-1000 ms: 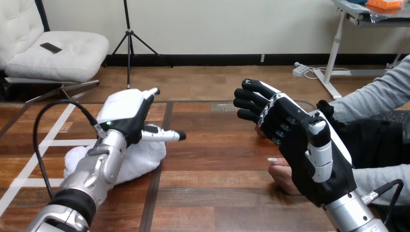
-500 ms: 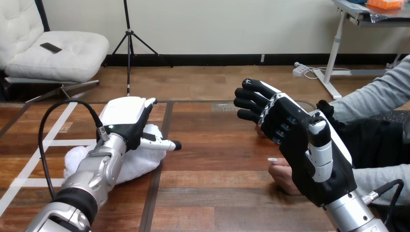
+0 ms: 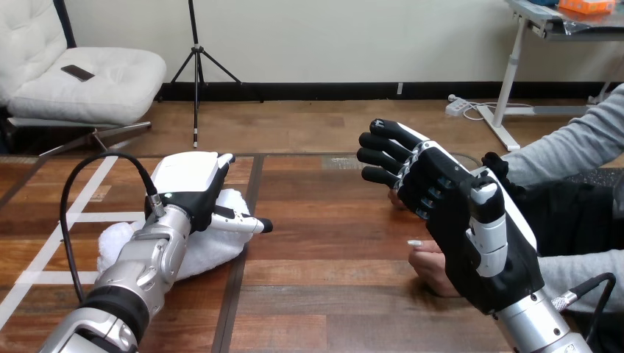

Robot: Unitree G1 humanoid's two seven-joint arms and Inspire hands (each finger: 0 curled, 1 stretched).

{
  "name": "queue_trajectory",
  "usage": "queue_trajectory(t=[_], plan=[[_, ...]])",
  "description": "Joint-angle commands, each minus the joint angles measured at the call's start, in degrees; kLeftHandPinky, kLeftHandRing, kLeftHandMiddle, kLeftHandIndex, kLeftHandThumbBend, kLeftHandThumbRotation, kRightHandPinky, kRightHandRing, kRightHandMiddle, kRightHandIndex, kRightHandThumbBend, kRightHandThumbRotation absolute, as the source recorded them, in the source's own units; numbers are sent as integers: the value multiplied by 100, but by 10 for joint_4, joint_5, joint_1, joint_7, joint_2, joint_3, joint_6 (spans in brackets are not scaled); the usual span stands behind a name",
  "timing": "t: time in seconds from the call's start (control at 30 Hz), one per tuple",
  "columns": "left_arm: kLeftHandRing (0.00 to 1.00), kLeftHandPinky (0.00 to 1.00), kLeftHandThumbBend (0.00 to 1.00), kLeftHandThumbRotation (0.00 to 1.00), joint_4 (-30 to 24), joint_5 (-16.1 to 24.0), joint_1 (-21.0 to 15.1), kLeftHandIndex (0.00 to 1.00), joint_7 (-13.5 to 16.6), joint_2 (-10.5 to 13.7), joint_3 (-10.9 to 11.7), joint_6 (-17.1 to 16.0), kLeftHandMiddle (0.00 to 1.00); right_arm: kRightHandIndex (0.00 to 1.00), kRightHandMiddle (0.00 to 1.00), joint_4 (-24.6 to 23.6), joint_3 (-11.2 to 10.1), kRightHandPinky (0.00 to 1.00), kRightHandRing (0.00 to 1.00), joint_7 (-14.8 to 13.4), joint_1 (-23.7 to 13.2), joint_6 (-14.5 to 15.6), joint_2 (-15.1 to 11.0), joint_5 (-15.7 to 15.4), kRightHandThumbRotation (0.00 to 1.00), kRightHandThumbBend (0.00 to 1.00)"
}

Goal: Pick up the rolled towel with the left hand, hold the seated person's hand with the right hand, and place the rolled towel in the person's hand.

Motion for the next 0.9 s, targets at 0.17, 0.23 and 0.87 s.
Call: queue_trajectory(t=[0.17,0.23,0.87], plan=[[96,97,100,71,-12,3,-46,95,-25,17,-13,9,97,86,86,-15,-7,82,86,-3,-32,-10,-3,3,100,89],[96,98,100,71,-13,2,-45,95,-30,18,-14,12,97,86,86,-16,-7,81,86,-3,-31,-8,-4,3,100,89],[92,94,100,65,-29,-6,-42,91,-83,25,-15,26,93,86,86,-20,-9,80,86,-2,-31,-5,-7,7,100,89]])
